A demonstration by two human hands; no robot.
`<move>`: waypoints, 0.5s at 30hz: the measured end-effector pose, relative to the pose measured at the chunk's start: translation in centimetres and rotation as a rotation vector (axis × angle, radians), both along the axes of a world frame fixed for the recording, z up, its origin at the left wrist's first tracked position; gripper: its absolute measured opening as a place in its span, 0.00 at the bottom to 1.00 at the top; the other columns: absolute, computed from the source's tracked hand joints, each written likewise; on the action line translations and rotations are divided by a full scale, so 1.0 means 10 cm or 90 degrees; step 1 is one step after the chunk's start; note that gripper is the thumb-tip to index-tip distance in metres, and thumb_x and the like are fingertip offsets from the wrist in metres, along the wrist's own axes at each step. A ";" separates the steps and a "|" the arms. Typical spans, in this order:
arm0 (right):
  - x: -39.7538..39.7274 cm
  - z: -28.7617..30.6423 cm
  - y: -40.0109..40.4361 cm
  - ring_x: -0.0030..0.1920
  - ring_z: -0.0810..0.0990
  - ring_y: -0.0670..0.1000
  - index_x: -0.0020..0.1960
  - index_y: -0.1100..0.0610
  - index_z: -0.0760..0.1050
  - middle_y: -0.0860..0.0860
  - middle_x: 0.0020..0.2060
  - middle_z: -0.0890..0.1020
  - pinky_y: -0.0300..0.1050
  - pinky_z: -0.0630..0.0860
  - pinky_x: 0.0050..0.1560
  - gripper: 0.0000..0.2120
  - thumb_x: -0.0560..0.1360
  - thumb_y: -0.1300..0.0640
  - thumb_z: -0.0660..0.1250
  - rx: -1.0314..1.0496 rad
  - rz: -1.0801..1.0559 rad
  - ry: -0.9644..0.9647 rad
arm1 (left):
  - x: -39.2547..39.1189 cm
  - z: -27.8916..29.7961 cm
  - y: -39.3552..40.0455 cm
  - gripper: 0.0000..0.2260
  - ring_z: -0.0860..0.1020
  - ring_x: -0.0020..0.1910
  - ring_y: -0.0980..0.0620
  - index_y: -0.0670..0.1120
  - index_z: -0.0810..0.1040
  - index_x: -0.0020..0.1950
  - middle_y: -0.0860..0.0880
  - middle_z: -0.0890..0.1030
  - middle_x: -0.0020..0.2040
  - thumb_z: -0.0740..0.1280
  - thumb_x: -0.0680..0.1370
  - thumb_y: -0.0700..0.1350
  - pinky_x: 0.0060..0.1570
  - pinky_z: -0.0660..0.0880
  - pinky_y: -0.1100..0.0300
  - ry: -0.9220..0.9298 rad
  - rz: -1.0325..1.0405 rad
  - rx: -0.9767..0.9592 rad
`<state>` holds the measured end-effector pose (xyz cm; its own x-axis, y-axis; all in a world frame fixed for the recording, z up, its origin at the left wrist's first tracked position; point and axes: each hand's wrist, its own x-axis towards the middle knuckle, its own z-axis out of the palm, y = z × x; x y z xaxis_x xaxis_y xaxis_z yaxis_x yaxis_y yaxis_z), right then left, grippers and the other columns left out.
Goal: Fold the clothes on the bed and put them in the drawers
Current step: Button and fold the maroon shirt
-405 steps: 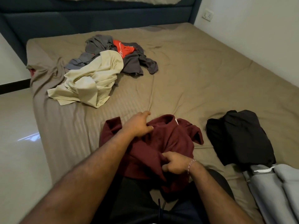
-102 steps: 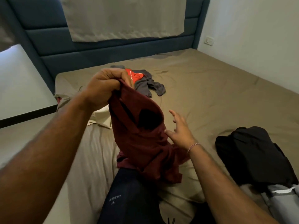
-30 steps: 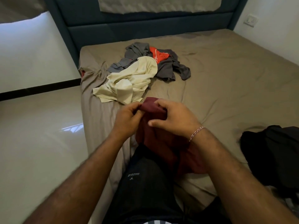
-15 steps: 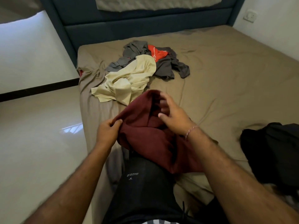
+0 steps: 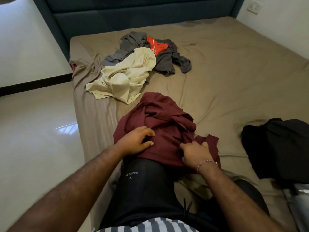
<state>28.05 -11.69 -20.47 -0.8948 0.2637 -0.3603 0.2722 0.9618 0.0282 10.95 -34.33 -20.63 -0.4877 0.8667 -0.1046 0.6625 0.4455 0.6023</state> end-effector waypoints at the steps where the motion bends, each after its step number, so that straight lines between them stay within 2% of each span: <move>1: 0.01 0.00 0.03 0.60 0.77 0.55 0.61 0.46 0.75 0.48 0.56 0.82 0.57 0.64 0.57 0.13 0.76 0.52 0.62 0.015 -0.004 0.005 | 0.00 -0.02 -0.02 0.14 0.76 0.53 0.60 0.54 0.78 0.65 0.55 0.76 0.57 0.72 0.80 0.52 0.60 0.76 0.58 0.005 0.020 0.008; 3: 0.03 0.01 0.11 0.60 0.79 0.54 0.60 0.46 0.76 0.48 0.56 0.82 0.56 0.63 0.56 0.11 0.78 0.50 0.63 -0.010 -0.004 0.006 | 0.00 -0.02 -0.07 0.13 0.76 0.50 0.62 0.56 0.78 0.63 0.57 0.75 0.53 0.72 0.79 0.55 0.55 0.75 0.59 0.027 0.029 0.003; 5: 0.05 0.03 0.18 0.60 0.79 0.53 0.61 0.46 0.75 0.47 0.55 0.81 0.55 0.63 0.57 0.12 0.79 0.44 0.64 -0.068 0.019 0.003 | -0.01 -0.01 -0.10 0.13 0.74 0.45 0.65 0.58 0.77 0.63 0.61 0.74 0.49 0.70 0.79 0.57 0.49 0.73 0.60 0.065 0.027 -0.030; 7: 0.12 0.04 0.27 0.58 0.78 0.51 0.61 0.44 0.74 0.45 0.54 0.81 0.54 0.63 0.56 0.15 0.79 0.39 0.64 -0.103 0.047 0.006 | -0.05 0.01 -0.12 0.12 0.74 0.43 0.64 0.60 0.76 0.62 0.62 0.75 0.46 0.69 0.80 0.58 0.45 0.72 0.60 0.092 0.021 -0.089; 9: 0.21 0.04 0.36 0.57 0.78 0.50 0.59 0.43 0.73 0.44 0.50 0.80 0.53 0.63 0.55 0.15 0.78 0.36 0.64 -0.091 0.063 0.000 | -0.11 0.02 -0.17 0.09 0.76 0.45 0.59 0.59 0.77 0.60 0.61 0.76 0.46 0.68 0.81 0.56 0.46 0.71 0.61 0.080 0.012 -0.138; 12: 0.28 0.04 0.45 0.56 0.77 0.51 0.54 0.42 0.73 0.44 0.46 0.78 0.50 0.61 0.53 0.11 0.79 0.37 0.64 -0.080 0.063 0.005 | -0.22 0.12 -0.19 0.04 0.76 0.46 0.58 0.60 0.76 0.53 0.60 0.76 0.45 0.69 0.81 0.51 0.45 0.70 0.62 0.023 -0.040 -0.227; 14: 0.30 0.07 0.51 0.56 0.77 0.50 0.53 0.44 0.75 0.43 0.48 0.81 0.49 0.59 0.51 0.09 0.79 0.40 0.65 -0.050 0.086 0.038 | -0.26 0.26 -0.15 0.06 0.77 0.45 0.56 0.60 0.75 0.49 0.59 0.78 0.43 0.69 0.80 0.50 0.44 0.70 0.60 0.047 -0.075 -0.259; 15: 0.31 0.11 0.54 0.57 0.77 0.50 0.54 0.44 0.77 0.43 0.50 0.82 0.49 0.60 0.51 0.09 0.80 0.42 0.65 -0.041 0.089 0.057 | -0.28 0.36 -0.13 0.06 0.78 0.44 0.56 0.60 0.75 0.47 0.59 0.78 0.43 0.69 0.80 0.49 0.44 0.71 0.59 0.074 -0.072 -0.230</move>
<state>31.11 -6.25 -19.34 -0.9504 0.1141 -0.2894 0.1349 0.9894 -0.0530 8.15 -35.62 -17.08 -0.4173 0.8333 -0.3626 0.7745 0.5348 0.3379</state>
